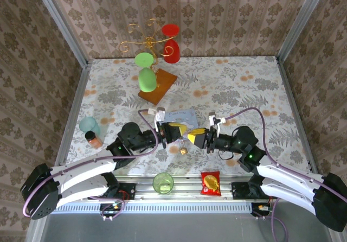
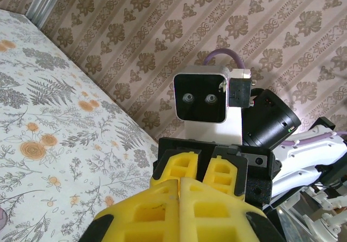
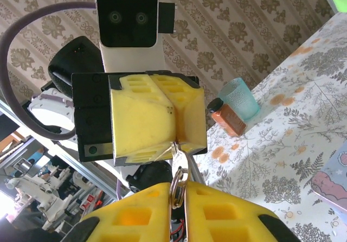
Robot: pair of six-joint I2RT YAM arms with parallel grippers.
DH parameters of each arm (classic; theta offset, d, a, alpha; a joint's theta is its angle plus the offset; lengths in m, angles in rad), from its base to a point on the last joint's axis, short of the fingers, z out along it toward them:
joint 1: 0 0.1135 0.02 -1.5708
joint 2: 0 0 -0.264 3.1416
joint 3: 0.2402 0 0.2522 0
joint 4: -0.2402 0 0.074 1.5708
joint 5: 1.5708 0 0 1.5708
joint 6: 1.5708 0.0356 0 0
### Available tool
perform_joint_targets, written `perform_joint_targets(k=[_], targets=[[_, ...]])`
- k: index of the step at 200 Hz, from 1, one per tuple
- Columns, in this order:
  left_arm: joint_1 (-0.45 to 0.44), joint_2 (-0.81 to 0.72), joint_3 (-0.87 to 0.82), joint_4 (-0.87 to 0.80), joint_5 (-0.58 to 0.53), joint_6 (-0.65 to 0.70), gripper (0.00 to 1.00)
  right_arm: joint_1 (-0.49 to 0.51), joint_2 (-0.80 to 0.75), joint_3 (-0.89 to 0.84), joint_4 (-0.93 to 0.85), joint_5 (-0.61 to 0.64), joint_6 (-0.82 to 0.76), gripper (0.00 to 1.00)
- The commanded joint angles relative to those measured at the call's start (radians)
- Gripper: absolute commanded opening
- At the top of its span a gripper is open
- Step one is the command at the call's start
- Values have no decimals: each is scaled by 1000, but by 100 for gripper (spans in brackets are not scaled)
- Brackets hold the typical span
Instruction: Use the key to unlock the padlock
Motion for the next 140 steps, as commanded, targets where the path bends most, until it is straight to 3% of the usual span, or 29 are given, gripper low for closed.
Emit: perform_joint_targets(k=[1, 10, 18, 62, 140], targets=[[5, 16, 11, 32, 10, -14, 0, 5, -20, -11, 41, 12, -5, 17], [5, 22, 8, 44, 10, -18, 0, 5, -20, -8, 37, 16, -2, 26], [4, 27, 5, 60, 12, -24, 0, 4, -19, -7, 36, 20, -1, 29], [4, 29, 5, 64, 19, -27, 0, 5, -12, 9, 48, 17, -6, 23], [-1, 5, -23, 59, 13, -35, 0, 4, -2, 13, 48, 56, -16, 27]])
